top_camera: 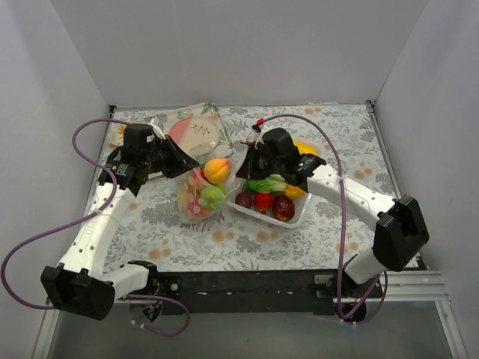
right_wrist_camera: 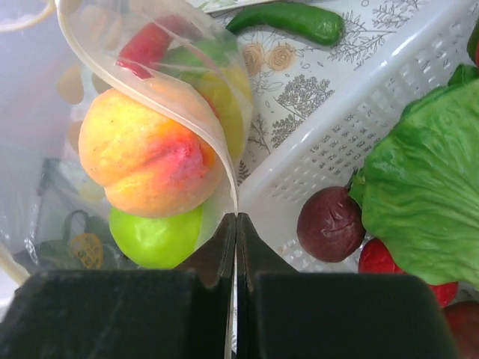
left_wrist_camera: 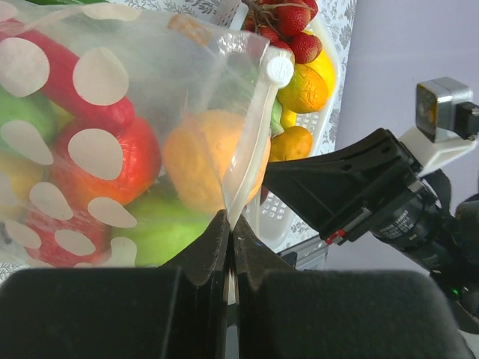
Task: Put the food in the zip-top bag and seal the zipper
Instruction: Adjust the zipper food storage bag at the center of the board.
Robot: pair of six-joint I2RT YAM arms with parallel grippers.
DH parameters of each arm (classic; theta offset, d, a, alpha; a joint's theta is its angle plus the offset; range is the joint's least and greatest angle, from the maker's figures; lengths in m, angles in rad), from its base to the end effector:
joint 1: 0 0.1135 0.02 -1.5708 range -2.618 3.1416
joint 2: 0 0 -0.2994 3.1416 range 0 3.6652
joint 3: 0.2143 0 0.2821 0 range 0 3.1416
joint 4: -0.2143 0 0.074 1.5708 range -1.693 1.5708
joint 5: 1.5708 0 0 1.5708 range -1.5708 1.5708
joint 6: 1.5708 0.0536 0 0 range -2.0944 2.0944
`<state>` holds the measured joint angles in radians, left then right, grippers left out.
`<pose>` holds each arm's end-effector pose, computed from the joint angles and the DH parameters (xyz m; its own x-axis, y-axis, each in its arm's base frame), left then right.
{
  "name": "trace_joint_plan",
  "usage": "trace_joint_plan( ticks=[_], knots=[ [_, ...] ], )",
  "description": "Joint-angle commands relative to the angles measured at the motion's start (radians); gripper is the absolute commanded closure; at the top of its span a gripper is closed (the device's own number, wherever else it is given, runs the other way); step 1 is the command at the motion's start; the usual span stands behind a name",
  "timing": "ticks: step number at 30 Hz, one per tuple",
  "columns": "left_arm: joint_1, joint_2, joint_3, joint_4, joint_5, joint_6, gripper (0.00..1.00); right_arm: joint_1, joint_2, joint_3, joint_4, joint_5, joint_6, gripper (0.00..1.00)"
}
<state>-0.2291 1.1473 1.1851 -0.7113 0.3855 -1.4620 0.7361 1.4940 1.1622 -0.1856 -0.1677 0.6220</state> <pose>0.2553 -0.0802 0.3797 -0.5597 -0.8153 0.1483 -0.5499 0.2316 -0.8025 0.2811 0.2667 0.3162 -0.7463 0.0991 -0.6582 -0.4118 0.7082 0.5735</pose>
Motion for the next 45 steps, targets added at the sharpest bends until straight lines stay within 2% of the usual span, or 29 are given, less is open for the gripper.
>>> trace_joint_plan(
  ticks=[1,3,10,16,19,21,23,25,28,31,35,38,41,43,45],
  knots=[
    [0.002,-0.070,-0.027,0.021,0.009,-0.020,1.00,0.117,0.046,0.245,-0.086,0.078,-0.080,0.99],
    [0.001,-0.080,-0.038,0.029,0.015,-0.030,1.00,0.149,0.074,0.310,-0.153,0.112,-0.103,0.99],
    [0.001,-0.113,-0.055,0.000,-0.022,-0.035,1.00,0.194,0.129,0.450,-0.227,0.141,-0.162,0.99],
    [0.001,-0.142,0.051,-0.089,-0.076,-0.020,0.99,0.174,0.163,0.479,-0.278,0.212,-0.200,0.99],
    [0.002,-0.152,0.047,-0.113,-0.102,-0.014,0.99,0.134,0.176,0.487,-0.290,0.179,-0.196,0.99],
    [0.002,-0.138,-0.039,-0.073,-0.077,-0.020,1.00,0.181,0.186,0.561,-0.294,0.157,-0.212,0.99],
    [0.002,-0.130,-0.087,-0.012,-0.030,-0.041,1.00,0.273,0.210,0.635,-0.330,0.206,-0.231,0.99],
    [0.002,-0.127,-0.116,0.018,-0.045,-0.050,1.00,0.305,0.239,0.668,-0.351,0.217,-0.242,0.99],
    [0.001,-0.112,-0.096,0.007,-0.043,-0.035,1.00,0.272,0.239,0.619,-0.327,0.237,-0.245,0.99],
    [0.001,-0.133,-0.068,-0.013,-0.030,-0.041,1.00,0.229,0.238,0.570,-0.272,0.178,-0.226,0.99],
    [0.001,-0.158,-0.076,-0.011,-0.068,-0.051,1.00,0.265,0.287,0.623,-0.307,0.128,-0.219,0.99],
    [0.002,-0.118,-0.114,-0.004,-0.051,-0.041,1.00,0.304,0.275,0.626,-0.307,0.154,-0.228,0.99],
    [0.001,-0.132,-0.111,0.015,-0.019,-0.067,1.00,0.273,0.264,0.610,-0.333,0.232,-0.251,0.99],
    [0.001,-0.185,-0.084,0.015,-0.020,-0.090,1.00,0.205,0.262,0.585,-0.324,0.176,-0.246,0.99],
    [0.001,-0.208,-0.068,-0.002,-0.039,-0.101,0.96,0.194,0.268,0.590,-0.299,0.067,-0.260,0.99]
  ],
)
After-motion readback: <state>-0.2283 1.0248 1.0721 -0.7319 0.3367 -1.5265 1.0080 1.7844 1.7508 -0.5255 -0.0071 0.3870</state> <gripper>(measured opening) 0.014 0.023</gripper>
